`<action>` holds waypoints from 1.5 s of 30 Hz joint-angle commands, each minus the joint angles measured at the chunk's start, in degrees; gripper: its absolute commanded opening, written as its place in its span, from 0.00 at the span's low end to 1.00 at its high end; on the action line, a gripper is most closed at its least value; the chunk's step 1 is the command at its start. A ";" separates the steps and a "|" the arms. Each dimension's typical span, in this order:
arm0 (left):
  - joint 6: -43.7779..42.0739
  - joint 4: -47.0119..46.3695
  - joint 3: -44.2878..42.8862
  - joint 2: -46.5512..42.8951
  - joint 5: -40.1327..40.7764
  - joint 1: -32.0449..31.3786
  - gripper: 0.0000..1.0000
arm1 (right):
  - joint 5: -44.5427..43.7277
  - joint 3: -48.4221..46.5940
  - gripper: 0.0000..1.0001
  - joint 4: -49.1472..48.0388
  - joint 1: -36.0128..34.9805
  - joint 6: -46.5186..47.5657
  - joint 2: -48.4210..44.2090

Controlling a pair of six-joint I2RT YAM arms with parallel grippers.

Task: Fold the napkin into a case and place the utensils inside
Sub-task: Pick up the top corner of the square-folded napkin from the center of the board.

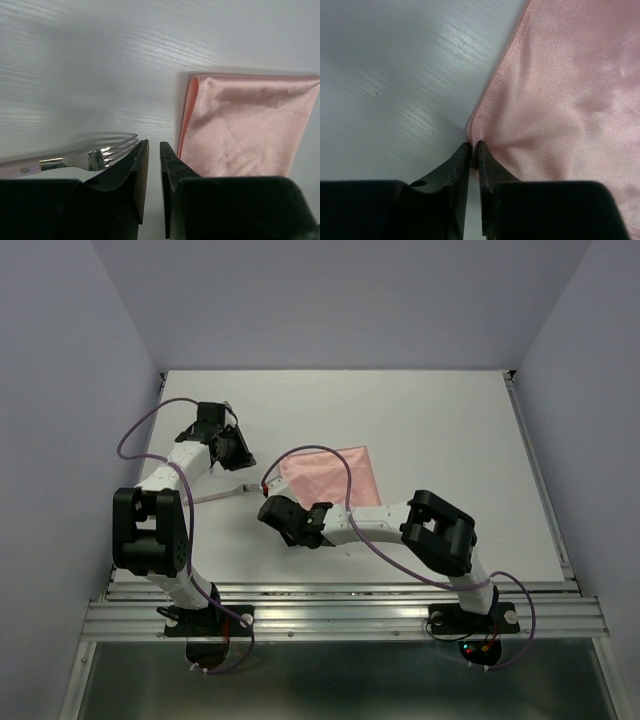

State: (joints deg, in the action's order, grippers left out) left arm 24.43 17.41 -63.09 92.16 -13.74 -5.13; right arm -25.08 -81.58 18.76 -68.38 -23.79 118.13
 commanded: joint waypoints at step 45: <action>-1.40 -0.36 0.42 -1.19 -0.50 0.20 0.27 | -0.94 2.39 0.01 -5.14 1.49 -2.14 -7.20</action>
State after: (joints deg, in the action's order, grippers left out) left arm 24.23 17.43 -62.59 92.16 -13.76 -5.13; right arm -26.52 -80.23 17.30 -67.79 -24.25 115.68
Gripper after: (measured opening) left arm 0.269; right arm 0.020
